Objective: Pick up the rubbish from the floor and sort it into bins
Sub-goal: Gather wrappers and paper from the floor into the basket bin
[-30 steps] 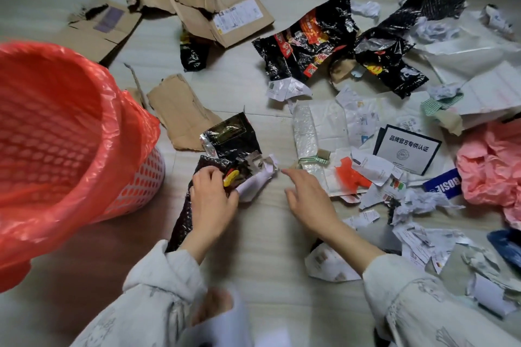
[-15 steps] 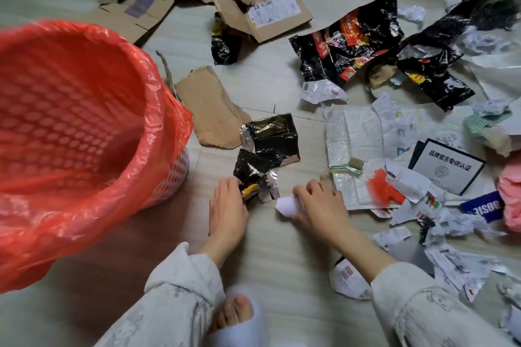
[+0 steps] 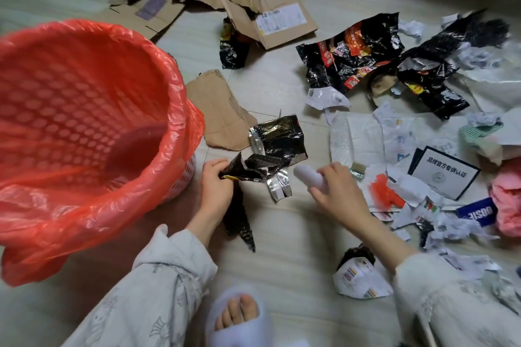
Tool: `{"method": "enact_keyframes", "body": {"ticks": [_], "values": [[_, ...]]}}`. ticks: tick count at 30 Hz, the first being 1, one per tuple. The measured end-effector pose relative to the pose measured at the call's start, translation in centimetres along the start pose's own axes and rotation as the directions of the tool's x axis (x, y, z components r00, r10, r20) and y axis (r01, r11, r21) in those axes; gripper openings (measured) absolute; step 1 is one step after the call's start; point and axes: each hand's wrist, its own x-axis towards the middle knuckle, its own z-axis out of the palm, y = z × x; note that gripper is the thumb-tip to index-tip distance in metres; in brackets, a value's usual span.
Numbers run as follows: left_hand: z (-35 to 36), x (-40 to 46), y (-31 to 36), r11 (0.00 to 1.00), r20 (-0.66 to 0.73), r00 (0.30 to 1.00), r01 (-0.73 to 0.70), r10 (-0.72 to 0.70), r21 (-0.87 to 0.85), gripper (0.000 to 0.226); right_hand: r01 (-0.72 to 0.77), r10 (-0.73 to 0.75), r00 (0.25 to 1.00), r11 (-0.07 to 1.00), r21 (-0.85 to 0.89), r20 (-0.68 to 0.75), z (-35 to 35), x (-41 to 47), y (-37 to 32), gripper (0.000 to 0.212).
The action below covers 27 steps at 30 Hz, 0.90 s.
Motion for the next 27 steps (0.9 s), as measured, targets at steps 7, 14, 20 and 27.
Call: {"method": "enact_keyframes", "body": {"ticks": [7,14,20,27], "values": [[-1.1,-0.8,0.0,0.943,-0.014,0.968,-0.241,0.251,0.229,0.064,0.206,-0.184,0.972,0.966,-0.156,0.145,-2.6,7.8,-2.4,0.031],[-2.0,-1.6,-0.9,0.834,0.214,0.947,-0.315,0.241,0.454,0.062,0.384,-0.221,0.862,0.873,-0.302,0.457,0.2,13.0,-5.0,0.024],[-2.0,-1.0,-0.3,0.788,0.311,0.939,-0.304,0.151,0.536,0.05,0.306,-0.204,0.931,0.889,-0.341,0.303,1.2,11.6,-5.3,0.03],[-1.7,-1.6,-0.8,0.7,0.425,0.904,-0.337,0.054,0.629,0.053,0.121,-0.071,0.978,0.958,-0.26,0.194,2.2,5.7,-2.5,0.043]]}}
